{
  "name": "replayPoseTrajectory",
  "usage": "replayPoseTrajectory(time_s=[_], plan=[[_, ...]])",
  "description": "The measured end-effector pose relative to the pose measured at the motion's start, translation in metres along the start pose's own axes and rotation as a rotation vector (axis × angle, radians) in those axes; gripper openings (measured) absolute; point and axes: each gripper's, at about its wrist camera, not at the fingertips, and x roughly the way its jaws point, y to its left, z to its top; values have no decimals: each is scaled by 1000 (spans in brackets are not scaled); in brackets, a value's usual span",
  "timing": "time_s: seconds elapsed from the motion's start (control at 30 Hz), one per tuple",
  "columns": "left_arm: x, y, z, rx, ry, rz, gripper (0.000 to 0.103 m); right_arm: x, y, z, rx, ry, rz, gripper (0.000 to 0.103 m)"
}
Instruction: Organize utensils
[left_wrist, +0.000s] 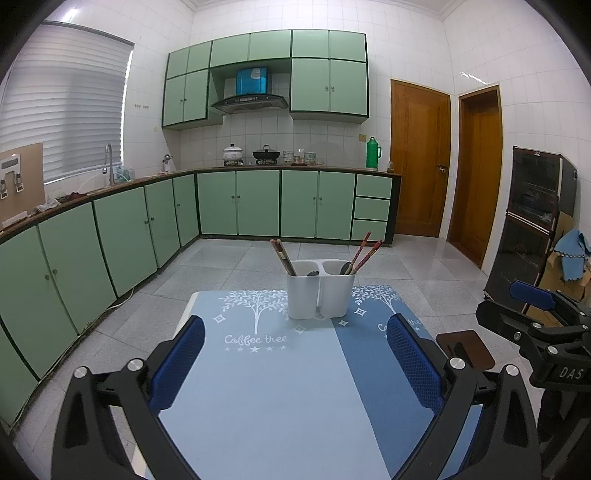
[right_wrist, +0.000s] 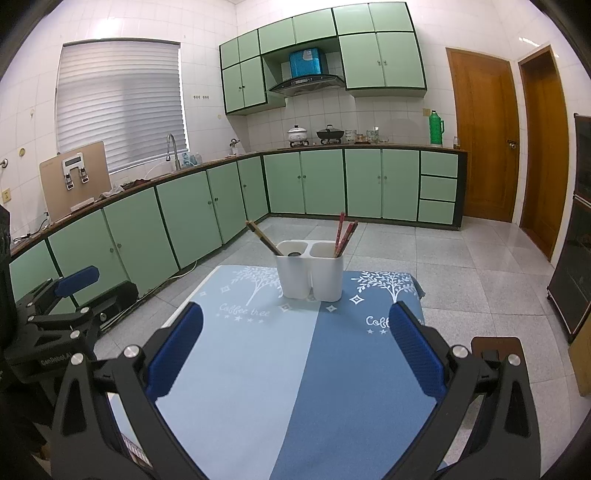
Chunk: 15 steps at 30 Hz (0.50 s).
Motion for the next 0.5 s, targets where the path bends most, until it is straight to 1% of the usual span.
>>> replayPoseTrajectory(time_s=[0.5], plan=[[2, 3, 0, -5, 4, 0, 97, 3, -2, -3, 0, 12, -3, 98]])
